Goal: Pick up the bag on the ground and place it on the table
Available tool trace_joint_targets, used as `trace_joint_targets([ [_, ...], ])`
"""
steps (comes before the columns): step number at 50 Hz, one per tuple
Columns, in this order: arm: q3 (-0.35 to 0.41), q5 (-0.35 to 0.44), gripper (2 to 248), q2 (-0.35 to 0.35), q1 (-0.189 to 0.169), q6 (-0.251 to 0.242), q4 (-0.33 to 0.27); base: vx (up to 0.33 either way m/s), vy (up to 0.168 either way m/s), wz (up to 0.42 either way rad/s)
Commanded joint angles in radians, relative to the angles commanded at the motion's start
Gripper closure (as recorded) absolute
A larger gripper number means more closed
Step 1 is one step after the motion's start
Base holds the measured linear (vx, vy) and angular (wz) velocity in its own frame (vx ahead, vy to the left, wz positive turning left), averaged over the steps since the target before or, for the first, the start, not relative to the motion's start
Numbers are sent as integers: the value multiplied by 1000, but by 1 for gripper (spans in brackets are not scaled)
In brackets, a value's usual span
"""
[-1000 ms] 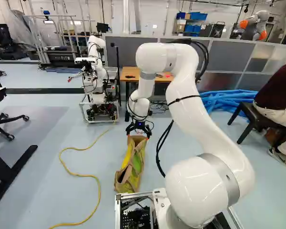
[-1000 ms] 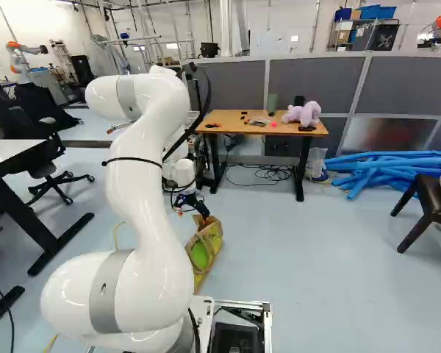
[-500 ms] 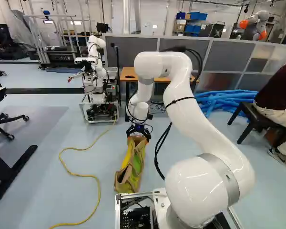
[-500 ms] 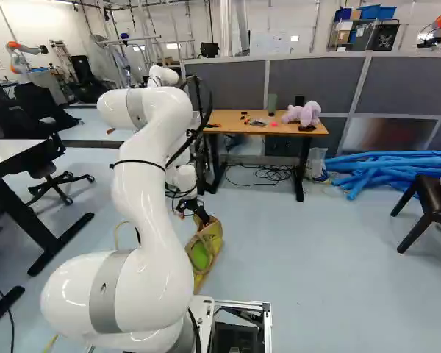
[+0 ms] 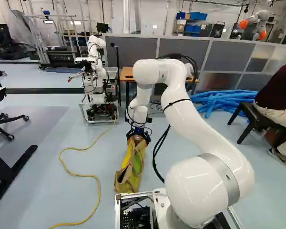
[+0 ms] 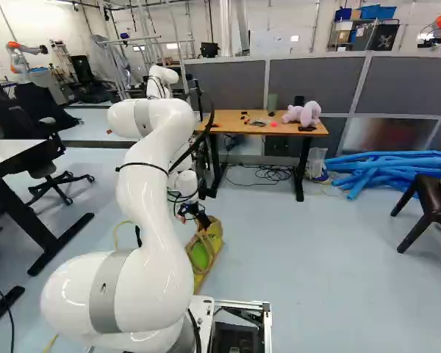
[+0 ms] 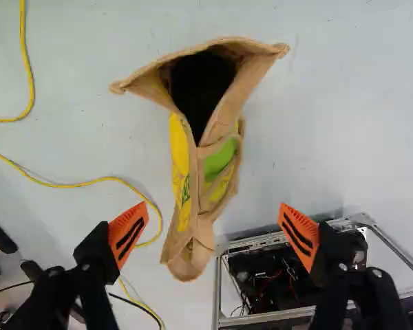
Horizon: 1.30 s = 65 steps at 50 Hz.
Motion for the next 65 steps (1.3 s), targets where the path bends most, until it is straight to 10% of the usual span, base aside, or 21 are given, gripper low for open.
trace_joint_targets([
  [65, -202, 0, 3, -248, 0, 0, 0, 0, 0, 0],
])
